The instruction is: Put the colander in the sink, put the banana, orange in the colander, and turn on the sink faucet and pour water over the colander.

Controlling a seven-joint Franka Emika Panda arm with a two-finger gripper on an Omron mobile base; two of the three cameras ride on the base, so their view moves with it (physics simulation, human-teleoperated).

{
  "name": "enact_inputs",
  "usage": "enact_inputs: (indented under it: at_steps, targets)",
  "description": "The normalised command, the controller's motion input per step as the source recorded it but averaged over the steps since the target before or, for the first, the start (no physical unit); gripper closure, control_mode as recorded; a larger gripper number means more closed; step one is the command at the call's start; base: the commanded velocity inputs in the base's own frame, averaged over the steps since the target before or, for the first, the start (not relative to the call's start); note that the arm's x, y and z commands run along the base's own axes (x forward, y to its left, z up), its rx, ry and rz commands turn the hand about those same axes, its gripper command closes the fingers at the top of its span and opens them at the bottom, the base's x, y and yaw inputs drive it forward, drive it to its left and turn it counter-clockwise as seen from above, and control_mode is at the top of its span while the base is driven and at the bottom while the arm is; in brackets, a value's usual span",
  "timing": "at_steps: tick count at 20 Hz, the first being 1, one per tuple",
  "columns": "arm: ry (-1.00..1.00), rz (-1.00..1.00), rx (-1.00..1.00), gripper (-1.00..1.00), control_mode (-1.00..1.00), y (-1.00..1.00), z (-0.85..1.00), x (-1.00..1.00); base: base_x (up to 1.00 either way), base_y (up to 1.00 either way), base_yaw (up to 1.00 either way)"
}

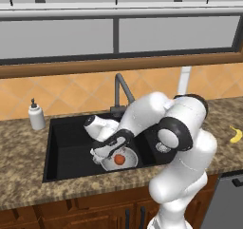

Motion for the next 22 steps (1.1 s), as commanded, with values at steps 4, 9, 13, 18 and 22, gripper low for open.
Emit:
enact_inputs:
  at_steps: [4,9,13,18,22]
  targets:
    - [-0.14,0.16,0.00,-1.00,-1.00,0.04,0.66,-0.64,0.00,0.00,0.00]
    - [-0.13,0.02,0.00,-1.00,-1.00,-0.01,0.70,-0.67,0.00,0.00,0.00]
    - [-0.04,-0.01,0.00,-1.00,-1.00,-0.16,0.77,-0.66,0.00,0.00,0.00]
    - [0.00,-0.06,0.00,-1.00,-1.00,-0.25,0.81,-0.45,0.00,0.00,0.00]
    - [0.00,0.00,0.00,-1.00,-1.00,-0.38,0.67,-0.51,0.00,0.00,0.00]
